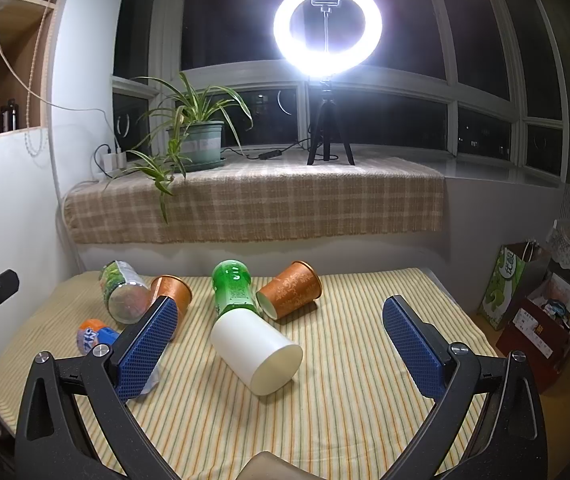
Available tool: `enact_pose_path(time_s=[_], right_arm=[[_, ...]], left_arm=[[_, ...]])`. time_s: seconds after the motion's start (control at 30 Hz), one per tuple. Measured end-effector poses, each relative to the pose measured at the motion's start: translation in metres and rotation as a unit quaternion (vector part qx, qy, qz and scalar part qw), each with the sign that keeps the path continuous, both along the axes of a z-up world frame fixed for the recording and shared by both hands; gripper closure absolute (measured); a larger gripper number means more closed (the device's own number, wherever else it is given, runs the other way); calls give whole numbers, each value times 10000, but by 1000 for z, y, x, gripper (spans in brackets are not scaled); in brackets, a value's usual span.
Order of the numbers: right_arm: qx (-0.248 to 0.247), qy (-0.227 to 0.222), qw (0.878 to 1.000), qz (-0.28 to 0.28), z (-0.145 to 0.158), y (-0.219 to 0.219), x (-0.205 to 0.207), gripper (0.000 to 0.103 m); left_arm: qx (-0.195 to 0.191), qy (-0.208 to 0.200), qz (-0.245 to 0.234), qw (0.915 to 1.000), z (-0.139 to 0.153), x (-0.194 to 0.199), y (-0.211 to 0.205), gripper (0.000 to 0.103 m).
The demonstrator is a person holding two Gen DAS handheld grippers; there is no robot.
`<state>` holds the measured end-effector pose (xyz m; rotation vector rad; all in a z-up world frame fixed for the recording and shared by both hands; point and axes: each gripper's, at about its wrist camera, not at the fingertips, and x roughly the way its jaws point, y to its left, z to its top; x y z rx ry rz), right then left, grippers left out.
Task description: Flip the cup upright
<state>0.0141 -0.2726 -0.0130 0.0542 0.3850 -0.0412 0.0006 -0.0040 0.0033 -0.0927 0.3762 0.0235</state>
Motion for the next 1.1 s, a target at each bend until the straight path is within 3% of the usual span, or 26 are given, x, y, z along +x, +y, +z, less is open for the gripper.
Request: enact_pose_path(time_s=[1.1], right_arm=[[38,48,9999,119,-4,3,0,1]], left_arm=[[77,-11,3,10000,2,0,2,0]])
